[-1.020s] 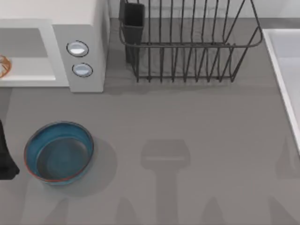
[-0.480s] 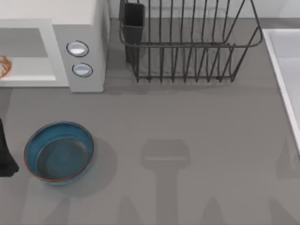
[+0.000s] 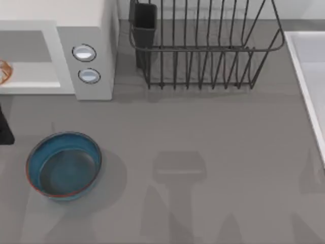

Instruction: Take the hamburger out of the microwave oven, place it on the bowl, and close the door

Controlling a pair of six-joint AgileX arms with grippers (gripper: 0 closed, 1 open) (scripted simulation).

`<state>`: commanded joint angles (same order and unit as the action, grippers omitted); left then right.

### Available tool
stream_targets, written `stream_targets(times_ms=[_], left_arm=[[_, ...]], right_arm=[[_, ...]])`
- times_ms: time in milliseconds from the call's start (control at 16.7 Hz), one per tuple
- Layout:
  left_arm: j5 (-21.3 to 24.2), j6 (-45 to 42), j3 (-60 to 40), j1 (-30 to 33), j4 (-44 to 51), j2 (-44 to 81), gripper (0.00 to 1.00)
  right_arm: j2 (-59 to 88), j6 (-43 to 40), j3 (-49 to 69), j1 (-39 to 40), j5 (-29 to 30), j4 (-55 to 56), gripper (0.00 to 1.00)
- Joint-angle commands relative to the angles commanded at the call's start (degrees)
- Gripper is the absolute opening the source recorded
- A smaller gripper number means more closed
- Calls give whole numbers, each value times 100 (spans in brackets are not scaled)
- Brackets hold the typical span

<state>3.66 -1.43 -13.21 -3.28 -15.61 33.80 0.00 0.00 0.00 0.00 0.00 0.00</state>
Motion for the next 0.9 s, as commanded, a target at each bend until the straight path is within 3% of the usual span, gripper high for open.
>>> stream_targets(times_ms=[900], left_arm=[[917, -359, -3307, -821, -3909, 8462, 100]], right_arm=[[0, 0, 0, 0, 0, 0, 100]])
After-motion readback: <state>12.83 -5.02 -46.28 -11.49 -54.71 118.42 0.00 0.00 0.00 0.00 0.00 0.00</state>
